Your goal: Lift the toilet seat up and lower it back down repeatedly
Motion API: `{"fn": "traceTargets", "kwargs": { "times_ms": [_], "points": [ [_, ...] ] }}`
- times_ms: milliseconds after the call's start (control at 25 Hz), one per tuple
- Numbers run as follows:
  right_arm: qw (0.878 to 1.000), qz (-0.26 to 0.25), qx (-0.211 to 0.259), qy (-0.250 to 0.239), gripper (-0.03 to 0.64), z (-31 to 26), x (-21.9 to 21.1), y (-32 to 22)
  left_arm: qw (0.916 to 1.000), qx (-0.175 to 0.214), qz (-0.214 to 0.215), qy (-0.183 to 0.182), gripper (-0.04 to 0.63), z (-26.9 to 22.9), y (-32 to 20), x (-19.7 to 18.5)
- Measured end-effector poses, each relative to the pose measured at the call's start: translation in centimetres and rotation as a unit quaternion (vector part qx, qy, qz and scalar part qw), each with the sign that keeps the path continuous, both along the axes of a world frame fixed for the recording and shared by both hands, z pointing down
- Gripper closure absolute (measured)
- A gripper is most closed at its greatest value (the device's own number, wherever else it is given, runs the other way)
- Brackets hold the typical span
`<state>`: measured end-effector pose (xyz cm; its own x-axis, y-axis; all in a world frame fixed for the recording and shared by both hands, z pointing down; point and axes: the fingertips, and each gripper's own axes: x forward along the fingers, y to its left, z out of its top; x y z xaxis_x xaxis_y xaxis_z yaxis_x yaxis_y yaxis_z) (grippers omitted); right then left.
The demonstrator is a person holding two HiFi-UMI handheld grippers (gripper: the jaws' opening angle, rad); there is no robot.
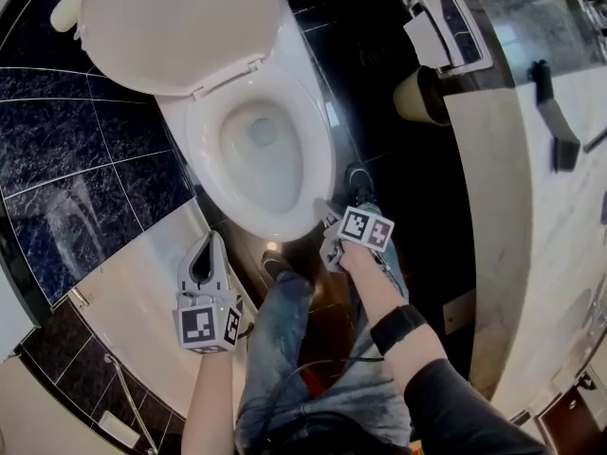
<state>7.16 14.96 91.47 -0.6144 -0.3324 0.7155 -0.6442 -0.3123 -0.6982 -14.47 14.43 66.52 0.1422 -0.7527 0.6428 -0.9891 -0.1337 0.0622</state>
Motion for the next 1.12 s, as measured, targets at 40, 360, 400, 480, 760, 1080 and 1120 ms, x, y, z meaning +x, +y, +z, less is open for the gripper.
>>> {"fn": "traceTargets", "kwargs": {
  "times_ms": [40, 360, 400, 480, 760, 1080, 1120],
  "points": [
    [1.0, 0.0, -0.001, -0.002, 0.459, 0.0, 0.0, 0.0, 1.0, -0.002, 0.0, 0.001, 0.595, 0.1, 0.1, 0.0],
    [1.0, 0.016, -0.01, -0.019, 0.468, -1.0, 0.1, -0.1, 1.0, -0.008, 0.0, 0.004, 0.595, 0.5, 0.7, 0.5],
    [1.0, 0.016, -0.01, -0.022, 0.468, -1.3, 0.2, -0.2, 1.0, -0.008, 0.001, 0.004, 0.595, 0.5, 0.7, 0.6],
    [1.0, 0.01, -0.008, -0.026, 0.468, -2.2, 0.2, -0.1, 0.9999, -0.009, 0.001, 0.005, 0.595, 0.4, 0.8, 0.8],
    [0.999, -0.01, 0.001, -0.042, 0.477, -7.2, 0.1, -0.7, 0.9998, -0.019, 0.003, 0.003, 0.595, -0.3, 2.7, 1.9],
    [0.998, -0.013, 0.014, -0.064, 0.492, -14.9, -0.6, -2.6, 0.9942, -0.106, -0.011, 0.017, 0.595, 1.8, 9.0, 3.1],
    [0.997, -0.01, 0.016, -0.071, 0.494, -15.9, -0.8, -3.0, 0.9922, -0.121, -0.018, 0.022, 0.595, 2.6, 9.8, 3.2]
  ]
}}
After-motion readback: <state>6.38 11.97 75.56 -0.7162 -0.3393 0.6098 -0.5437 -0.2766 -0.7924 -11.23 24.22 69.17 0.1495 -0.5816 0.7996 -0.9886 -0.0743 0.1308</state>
